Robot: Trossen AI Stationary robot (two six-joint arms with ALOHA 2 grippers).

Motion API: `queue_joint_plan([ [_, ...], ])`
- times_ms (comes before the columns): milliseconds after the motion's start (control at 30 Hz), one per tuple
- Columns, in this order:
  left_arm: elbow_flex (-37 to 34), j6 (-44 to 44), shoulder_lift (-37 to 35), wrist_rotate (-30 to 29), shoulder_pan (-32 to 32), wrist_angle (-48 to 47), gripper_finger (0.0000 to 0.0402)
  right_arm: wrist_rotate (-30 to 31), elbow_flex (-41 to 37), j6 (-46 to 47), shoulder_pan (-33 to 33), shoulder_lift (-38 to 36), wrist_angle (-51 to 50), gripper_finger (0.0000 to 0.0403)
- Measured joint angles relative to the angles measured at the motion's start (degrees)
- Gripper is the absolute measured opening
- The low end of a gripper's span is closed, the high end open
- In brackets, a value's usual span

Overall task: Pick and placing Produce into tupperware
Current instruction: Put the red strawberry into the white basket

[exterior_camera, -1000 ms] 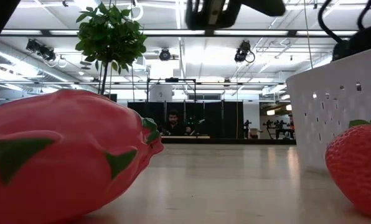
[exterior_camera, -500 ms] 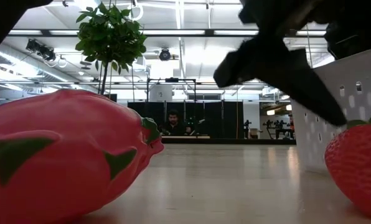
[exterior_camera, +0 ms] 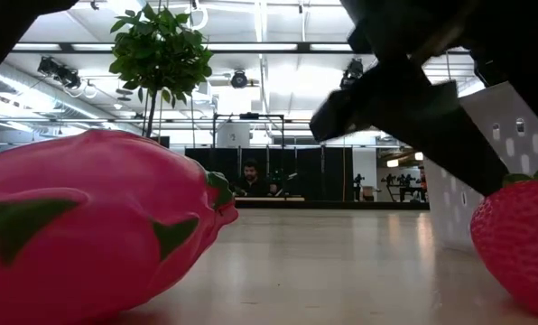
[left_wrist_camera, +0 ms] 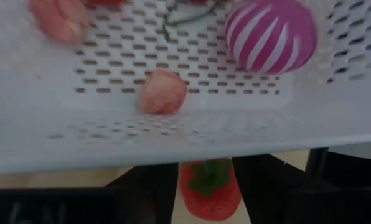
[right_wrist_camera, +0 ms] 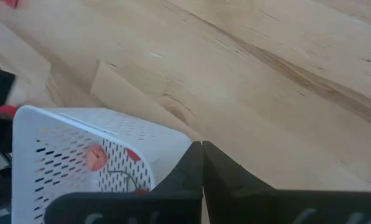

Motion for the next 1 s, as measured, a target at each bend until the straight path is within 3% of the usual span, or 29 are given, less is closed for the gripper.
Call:
queue_joint_plan([
  [233,-0.1,-0.3,1.4,0.0,-0.8,-1.1,0.0124,0.0,0.0,-0.2,0.0,0.0,-0.3,0.0004],
  [467,0.3,0.0,1.2,-0.3,-0.4,-2.3,0.0018,0.0,0.0,-0.3,0.0,0.0,-0.3,0.0005],
  [533,0.4,0.0,1.1,-0.2,-0.5,-2.5,0.0009,0.0,0.0,-0.3,0.0,0.0,-0.3,0.0005],
  [667,0.4,1.0,1.0,0.7,-0.4,-3.1,0.0038,0.0,0.0,-0.4,0.0,0.0,-0.4,0.0005],
  [767,0.4,4.8,0.3,5.3,0.1,-3.9,0.0070,0.0,0.0,-0.4,0.0,0.0,-0.4,0.0005],
  [1000,0.4,13.3,-3.7,9.6,0.5,-12.3,0.0147,0.0,0.0,-0.4,0.0,0.0,-0.6,0.0005],
])
